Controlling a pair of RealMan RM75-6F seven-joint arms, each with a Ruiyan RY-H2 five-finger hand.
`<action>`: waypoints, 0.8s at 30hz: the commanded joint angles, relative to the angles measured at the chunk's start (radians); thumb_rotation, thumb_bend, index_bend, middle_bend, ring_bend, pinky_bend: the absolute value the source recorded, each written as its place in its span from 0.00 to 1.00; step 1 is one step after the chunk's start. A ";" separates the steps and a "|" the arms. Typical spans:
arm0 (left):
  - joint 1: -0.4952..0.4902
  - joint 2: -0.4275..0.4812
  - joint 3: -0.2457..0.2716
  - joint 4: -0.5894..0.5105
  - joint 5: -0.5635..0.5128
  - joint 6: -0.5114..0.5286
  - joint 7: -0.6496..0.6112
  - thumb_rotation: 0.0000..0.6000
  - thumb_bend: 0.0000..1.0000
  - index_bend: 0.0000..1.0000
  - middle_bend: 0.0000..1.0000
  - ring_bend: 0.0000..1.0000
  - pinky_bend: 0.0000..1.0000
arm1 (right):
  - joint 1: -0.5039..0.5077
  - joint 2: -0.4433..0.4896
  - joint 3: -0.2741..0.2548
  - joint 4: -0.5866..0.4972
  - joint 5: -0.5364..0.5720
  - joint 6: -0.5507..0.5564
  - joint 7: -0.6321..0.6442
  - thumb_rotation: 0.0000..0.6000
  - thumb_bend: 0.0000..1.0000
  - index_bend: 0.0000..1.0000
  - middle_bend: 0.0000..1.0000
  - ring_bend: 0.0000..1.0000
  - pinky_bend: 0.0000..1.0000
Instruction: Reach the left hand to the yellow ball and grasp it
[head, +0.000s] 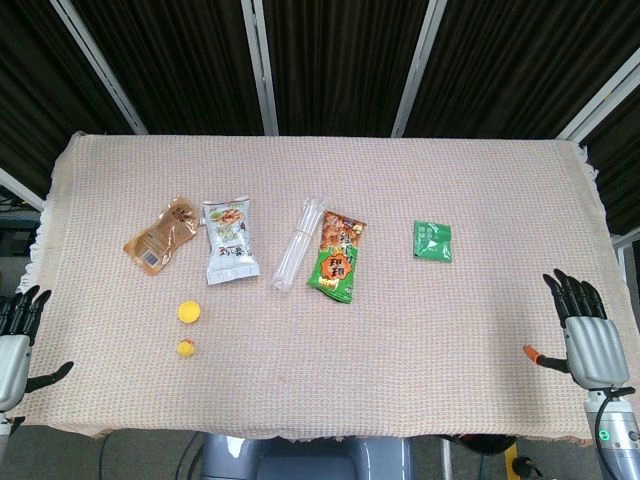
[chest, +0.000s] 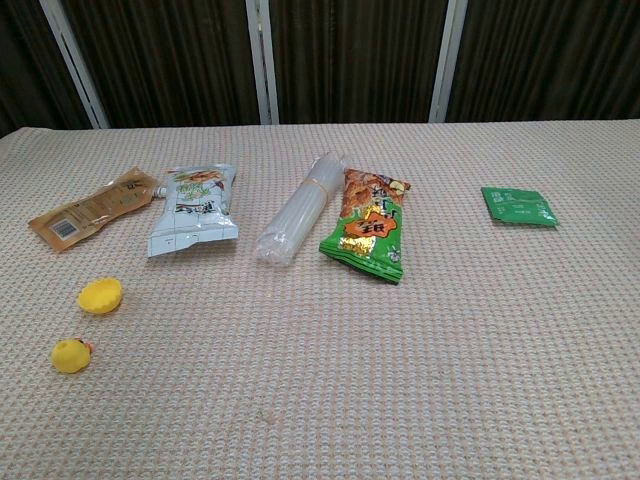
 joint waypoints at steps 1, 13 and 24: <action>0.000 0.001 0.001 0.000 0.000 -0.001 -0.001 1.00 0.00 0.00 0.00 0.00 0.00 | 0.000 0.001 -0.001 -0.002 0.000 -0.001 -0.002 1.00 0.02 0.00 0.00 0.00 0.00; 0.003 0.004 0.006 -0.004 0.011 0.005 -0.002 1.00 0.00 0.00 0.00 0.00 0.00 | 0.003 0.004 -0.002 -0.007 0.004 -0.012 -0.001 1.00 0.02 0.00 0.00 0.00 0.00; -0.013 0.005 0.017 -0.016 0.018 -0.028 0.017 1.00 0.00 0.03 0.00 0.00 0.00 | 0.004 0.005 -0.002 -0.007 0.016 -0.023 -0.008 1.00 0.02 0.00 0.00 0.00 0.00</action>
